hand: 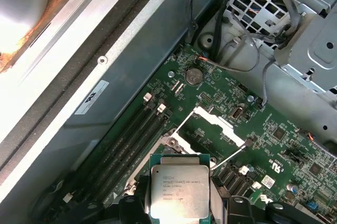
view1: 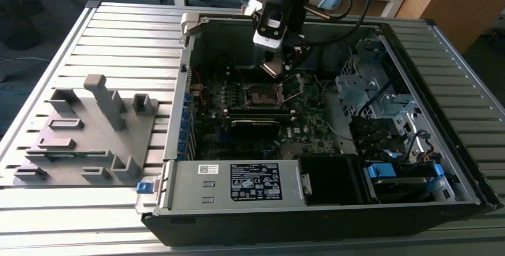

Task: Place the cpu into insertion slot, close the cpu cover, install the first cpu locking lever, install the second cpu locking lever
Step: 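Place the cpu into insertion slot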

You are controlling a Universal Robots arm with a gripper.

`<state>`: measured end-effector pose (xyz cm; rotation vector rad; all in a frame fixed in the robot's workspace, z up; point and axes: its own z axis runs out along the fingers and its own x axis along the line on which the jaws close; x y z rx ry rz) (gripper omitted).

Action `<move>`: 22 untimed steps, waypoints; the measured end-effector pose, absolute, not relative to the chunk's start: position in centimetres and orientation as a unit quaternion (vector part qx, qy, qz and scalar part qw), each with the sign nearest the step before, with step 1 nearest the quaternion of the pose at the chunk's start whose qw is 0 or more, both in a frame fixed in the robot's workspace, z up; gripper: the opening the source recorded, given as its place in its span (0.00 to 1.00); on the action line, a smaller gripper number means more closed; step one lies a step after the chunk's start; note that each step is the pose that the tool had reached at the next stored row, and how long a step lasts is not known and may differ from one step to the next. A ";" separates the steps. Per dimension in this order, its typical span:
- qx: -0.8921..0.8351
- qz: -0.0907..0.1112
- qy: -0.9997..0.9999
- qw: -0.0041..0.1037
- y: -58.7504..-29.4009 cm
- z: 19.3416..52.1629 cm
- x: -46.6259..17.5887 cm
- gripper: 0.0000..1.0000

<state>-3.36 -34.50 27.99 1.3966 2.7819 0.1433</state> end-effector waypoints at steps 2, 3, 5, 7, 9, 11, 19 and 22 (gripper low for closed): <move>0.448 0.046 0.893 0.013 -34.5 28.0 -3.4 0.54; 0.449 0.046 0.892 0.013 -34.5 28.0 -3.4 0.54; 0.451 0.046 0.891 0.013 -34.5 28.0 -3.4 0.54; 0.457 0.046 0.888 0.013 -34.5 28.0 -3.4 0.54; 0.467 0.046 0.883 0.014 -34.5 28.0 -3.4 0.54; 0.479 0.045 0.876 0.014 -34.5 27.9 -3.4 0.54; 0.493 0.045 0.869 0.015 -34.5 27.9 -3.4 0.54; 0.493 0.045 0.868 0.015 -34.5 27.9 -3.4 0.54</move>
